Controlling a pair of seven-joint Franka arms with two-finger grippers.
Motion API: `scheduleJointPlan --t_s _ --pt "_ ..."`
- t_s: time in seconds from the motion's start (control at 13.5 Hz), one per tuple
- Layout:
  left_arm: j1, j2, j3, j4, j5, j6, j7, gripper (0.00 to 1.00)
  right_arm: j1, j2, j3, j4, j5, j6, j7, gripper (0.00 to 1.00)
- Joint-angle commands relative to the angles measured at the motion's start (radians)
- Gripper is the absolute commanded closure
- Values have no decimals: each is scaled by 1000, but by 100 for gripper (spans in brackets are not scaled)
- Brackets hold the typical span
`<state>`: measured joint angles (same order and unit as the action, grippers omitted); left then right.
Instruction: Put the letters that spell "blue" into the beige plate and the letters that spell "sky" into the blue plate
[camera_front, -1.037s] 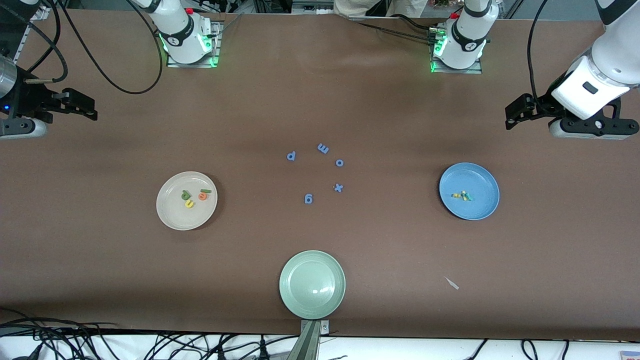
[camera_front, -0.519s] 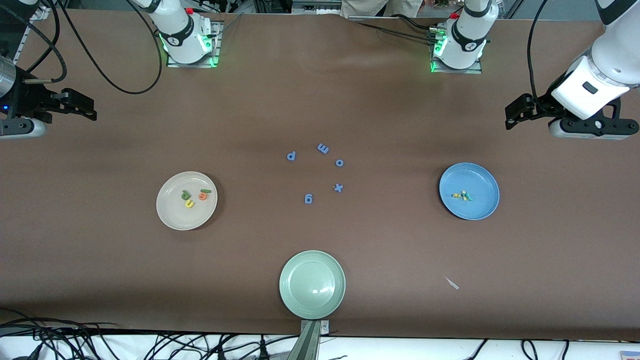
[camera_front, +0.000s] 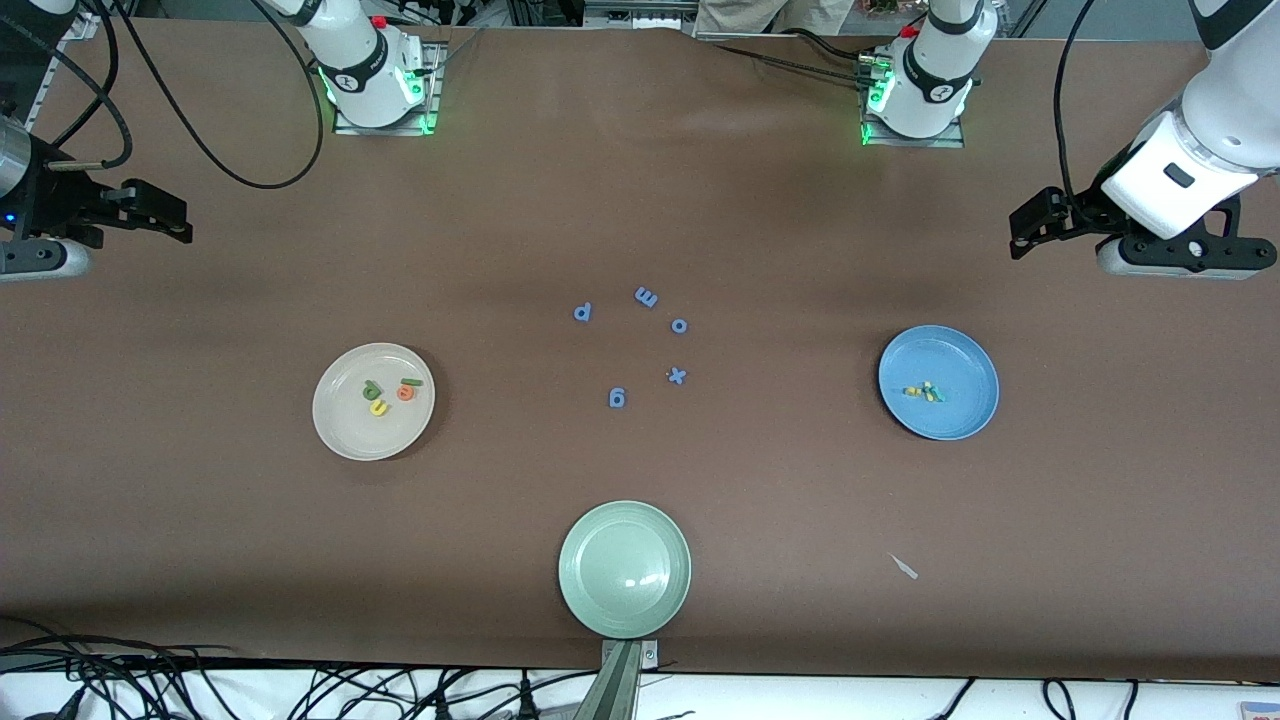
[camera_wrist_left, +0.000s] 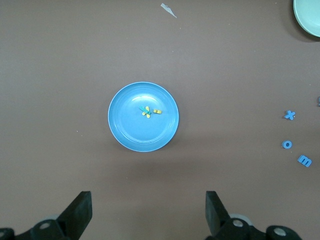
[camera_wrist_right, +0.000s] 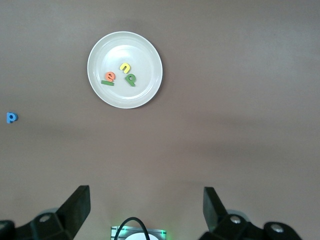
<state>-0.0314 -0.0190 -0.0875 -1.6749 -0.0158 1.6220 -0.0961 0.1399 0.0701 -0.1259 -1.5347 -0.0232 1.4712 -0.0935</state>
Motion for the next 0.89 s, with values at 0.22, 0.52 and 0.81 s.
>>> scheduleJointPlan --t_s 0.22,0.52,0.81 --pt "2 1 0 20 -24 -24 18 0 -14 2 11 12 -3 -9 -40 0" --pt "2 1 2 20 -24 -24 18 0 -19 2 8 8 -3 -19 -26 0" --pt "1 2 2 20 -24 -24 18 0 -34 1 0 8 -3 -32 -41 0"
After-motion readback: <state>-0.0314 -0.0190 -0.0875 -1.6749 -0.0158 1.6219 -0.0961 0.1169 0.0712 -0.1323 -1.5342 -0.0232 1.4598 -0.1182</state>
